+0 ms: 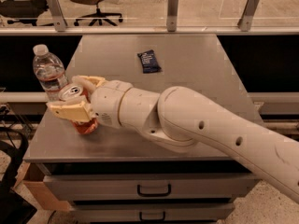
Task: Move coke can near water bottle
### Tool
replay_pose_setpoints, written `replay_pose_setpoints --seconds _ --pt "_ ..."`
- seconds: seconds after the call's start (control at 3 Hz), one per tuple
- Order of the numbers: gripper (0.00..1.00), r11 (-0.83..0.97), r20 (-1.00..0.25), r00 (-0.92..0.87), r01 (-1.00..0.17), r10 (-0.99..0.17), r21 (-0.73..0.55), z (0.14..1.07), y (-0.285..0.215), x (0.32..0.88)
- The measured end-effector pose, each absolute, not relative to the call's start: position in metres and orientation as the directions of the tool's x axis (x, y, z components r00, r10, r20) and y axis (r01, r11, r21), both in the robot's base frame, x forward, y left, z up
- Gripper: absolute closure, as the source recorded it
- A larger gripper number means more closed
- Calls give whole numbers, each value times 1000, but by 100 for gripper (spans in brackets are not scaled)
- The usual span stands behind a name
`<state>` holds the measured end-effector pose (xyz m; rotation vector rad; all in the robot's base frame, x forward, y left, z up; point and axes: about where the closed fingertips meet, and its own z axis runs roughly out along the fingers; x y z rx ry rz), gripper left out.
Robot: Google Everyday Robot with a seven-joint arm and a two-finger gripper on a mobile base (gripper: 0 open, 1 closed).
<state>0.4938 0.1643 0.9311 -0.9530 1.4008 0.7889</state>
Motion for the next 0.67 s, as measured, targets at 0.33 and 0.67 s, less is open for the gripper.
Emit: replay_pose_setpoints --seconds 0.33,0.67 --pt "0 431 -995 44 -899 -92 -80 932 166 493" --pt "0 431 -995 44 -899 -92 -80 932 166 493"
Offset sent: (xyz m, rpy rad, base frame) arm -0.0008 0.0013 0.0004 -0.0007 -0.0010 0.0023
